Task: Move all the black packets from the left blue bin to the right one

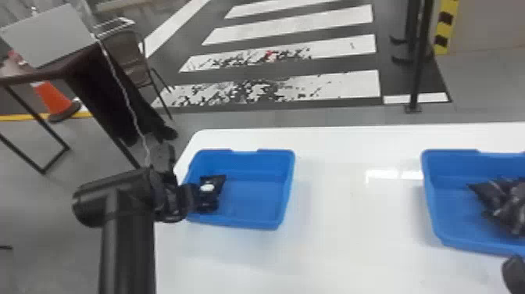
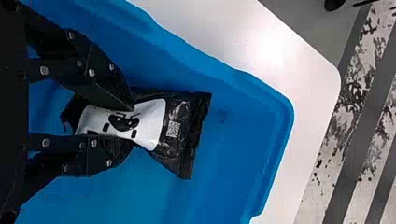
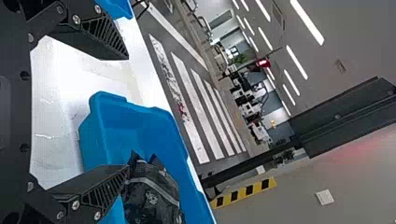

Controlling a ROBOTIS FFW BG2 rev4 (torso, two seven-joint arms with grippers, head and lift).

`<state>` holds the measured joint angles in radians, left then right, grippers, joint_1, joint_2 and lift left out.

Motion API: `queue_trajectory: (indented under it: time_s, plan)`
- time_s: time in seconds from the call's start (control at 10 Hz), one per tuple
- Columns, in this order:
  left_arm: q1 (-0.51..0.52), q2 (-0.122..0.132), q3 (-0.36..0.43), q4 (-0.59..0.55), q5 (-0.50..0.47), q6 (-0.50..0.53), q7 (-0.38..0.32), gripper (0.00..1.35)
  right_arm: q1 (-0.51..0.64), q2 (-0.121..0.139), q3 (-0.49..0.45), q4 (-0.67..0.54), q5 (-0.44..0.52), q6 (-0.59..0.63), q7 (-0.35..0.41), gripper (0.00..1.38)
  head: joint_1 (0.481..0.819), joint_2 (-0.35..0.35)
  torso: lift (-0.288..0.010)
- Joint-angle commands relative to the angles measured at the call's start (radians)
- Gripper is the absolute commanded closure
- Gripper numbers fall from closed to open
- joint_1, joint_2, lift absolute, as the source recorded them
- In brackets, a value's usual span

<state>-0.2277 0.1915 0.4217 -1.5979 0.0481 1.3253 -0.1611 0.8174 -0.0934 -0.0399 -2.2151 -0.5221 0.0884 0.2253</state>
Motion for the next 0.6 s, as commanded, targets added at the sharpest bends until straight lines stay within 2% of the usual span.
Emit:
queue_trajectory:
  time_s: [0.0, 0.2, 0.5]
  plan:
    - [0.046, -0.006, -0.025, -0.080, 0.008, -0.022, -0.012, 1.21, 0.002, 0.000, 0.000, 0.000, -0.006, 0.000, 0.000, 0.21, 0.695, 0.343, -0.138]
    - [0.149, -0.017, -0.027, -0.256, 0.113, -0.049, -0.055, 1.21, -0.003, -0.002, 0.000, 0.000, -0.006, 0.010, 0.002, 0.21, 0.695, 0.324, -0.138]
    - [0.265, -0.027, -0.093, -0.497, 0.183, -0.079, -0.121, 1.21, -0.047, -0.006, 0.000, -0.005, -0.014, 0.064, 0.055, 0.22, 0.695, 0.262, -0.138]
